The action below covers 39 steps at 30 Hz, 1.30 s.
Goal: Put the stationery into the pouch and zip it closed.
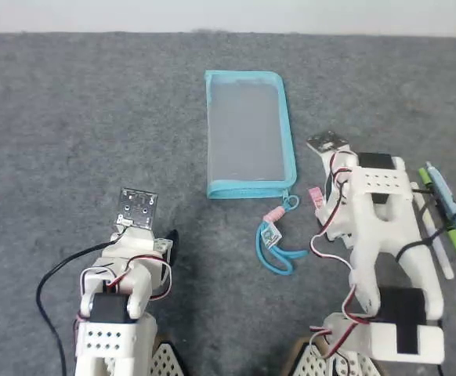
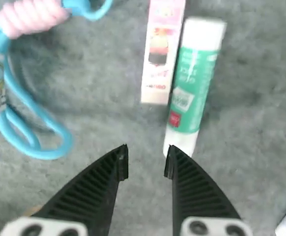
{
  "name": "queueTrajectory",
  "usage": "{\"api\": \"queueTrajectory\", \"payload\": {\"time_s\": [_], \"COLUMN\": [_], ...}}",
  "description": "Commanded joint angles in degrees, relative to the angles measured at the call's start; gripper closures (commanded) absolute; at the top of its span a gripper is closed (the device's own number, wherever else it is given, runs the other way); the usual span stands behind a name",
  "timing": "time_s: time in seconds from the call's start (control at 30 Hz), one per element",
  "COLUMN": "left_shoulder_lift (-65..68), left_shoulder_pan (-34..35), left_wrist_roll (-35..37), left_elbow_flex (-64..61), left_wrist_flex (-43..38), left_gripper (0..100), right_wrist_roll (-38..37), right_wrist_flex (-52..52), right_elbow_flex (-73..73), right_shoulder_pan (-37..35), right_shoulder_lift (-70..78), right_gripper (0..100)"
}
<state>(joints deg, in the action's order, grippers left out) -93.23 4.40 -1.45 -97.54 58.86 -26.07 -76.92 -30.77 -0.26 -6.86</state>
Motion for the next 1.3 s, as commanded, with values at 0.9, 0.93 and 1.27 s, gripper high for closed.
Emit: {"api": "queueTrajectory", "payload": {"time_s": [0.9,0.93,1.27], "left_shoulder_lift": [-1.2,-1.2,-1.2], "left_shoulder_pan": [0.4,0.4,0.4], "left_wrist_roll": [0.4,0.4,0.4], "left_elbow_flex": [0.7,0.7,0.7], "left_wrist_flex": [0.4,0.4,0.4], "left_gripper": [82,82,82], "right_wrist_roll": [-11.6,-12.9,-23.9], "right_wrist_flex": [-5.0,-6.5,-9.2], "right_elbow_flex": [24.4,26.8,30.8], "right_shoulder_pan": [23.0,24.6,32.2], "right_shoulder_lift": [14.0,14.0,14.8], "right_gripper": [97.3,97.3,97.3]}}
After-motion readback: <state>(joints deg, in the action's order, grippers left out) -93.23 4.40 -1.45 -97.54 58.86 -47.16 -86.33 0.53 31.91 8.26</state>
